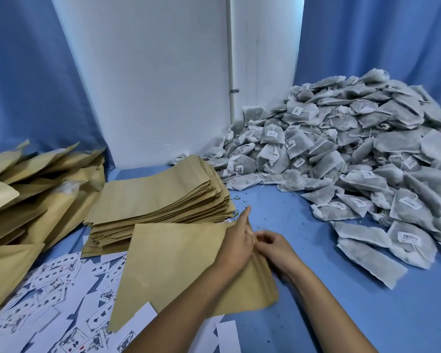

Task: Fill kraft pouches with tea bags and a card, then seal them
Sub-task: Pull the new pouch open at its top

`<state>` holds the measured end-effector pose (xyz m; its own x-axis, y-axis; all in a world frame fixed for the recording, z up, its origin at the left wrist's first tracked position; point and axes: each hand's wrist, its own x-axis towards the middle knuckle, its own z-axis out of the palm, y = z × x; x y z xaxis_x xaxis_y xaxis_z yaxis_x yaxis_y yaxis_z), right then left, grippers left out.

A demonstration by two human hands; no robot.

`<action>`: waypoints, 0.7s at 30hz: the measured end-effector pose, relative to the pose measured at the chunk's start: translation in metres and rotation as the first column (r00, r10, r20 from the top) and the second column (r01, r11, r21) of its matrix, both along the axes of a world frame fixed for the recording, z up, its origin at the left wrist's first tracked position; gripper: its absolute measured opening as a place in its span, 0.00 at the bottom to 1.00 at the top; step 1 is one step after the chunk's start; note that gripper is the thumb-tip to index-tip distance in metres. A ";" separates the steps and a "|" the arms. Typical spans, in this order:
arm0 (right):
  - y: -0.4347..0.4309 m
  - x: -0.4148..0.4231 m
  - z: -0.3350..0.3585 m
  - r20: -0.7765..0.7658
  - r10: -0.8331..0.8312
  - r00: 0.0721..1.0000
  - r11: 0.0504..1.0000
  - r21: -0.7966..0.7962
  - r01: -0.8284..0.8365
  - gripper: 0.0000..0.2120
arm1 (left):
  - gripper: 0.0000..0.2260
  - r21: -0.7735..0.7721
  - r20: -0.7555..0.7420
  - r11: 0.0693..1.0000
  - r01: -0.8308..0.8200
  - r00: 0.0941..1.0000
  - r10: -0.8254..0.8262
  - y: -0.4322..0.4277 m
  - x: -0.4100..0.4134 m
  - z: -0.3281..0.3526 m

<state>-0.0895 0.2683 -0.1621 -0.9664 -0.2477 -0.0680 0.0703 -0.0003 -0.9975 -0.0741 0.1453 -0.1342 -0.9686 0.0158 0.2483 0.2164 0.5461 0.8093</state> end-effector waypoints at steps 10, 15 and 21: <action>0.001 -0.013 0.037 0.198 -0.044 0.979 0.928 -0.356 0.113 0.03 | 0.10 -0.662 -0.372 0.749 0.033 0.853 -0.367 -0.027 -0.019 0.032; -0.002 -0.020 0.052 0.273 -0.093 0.957 0.901 -0.387 0.198 0.13 | 0.09 -0.609 -0.428 0.793 0.019 0.834 -0.348 -0.032 -0.028 0.041; -0.011 -0.010 0.056 0.012 -0.140 0.990 0.985 -0.099 0.141 0.04 | 0.06 -0.621 -0.495 0.783 -0.051 0.799 -0.341 -0.034 -0.028 0.055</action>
